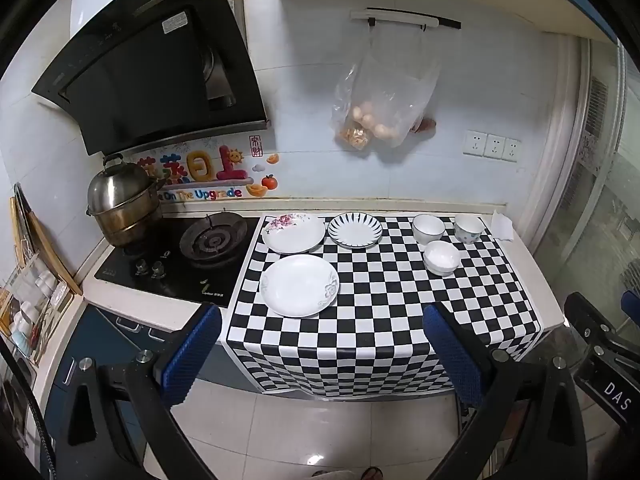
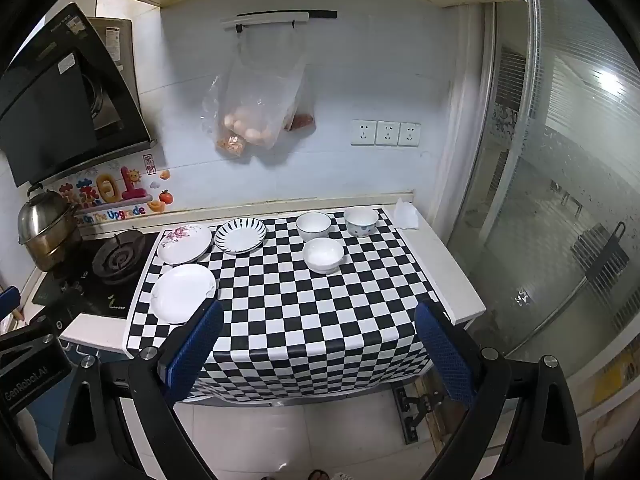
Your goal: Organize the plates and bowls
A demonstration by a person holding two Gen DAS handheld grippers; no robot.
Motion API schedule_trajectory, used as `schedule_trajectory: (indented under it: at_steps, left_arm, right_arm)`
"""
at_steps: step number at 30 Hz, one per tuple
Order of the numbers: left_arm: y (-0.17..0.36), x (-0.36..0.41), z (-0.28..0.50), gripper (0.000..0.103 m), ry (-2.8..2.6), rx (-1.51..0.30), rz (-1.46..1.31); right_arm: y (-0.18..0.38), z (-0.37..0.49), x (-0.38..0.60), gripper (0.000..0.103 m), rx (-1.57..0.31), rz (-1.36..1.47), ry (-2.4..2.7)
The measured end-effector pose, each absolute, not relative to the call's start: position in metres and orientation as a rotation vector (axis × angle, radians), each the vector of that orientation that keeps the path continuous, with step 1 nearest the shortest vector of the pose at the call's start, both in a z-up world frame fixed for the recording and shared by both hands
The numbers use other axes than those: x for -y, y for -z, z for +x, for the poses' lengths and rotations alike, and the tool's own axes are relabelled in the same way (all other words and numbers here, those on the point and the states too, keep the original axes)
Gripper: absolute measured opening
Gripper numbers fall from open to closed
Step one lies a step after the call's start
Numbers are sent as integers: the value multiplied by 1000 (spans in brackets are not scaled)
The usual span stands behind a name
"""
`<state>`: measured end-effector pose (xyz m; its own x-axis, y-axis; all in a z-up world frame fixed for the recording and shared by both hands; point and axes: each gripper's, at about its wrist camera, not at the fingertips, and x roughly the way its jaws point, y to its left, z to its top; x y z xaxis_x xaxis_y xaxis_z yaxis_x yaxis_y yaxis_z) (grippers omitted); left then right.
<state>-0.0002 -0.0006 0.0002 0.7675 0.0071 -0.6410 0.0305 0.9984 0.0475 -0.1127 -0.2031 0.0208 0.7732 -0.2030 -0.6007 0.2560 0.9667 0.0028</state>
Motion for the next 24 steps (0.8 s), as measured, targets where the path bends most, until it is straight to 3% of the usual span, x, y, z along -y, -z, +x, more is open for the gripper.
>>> schedule_trajectory:
  at_steps: [24]
  left_arm:
    - [-3,4,-1,102,18,-683,48]
  right_arm:
    - [-27,-119,203,98,-623,74,279]
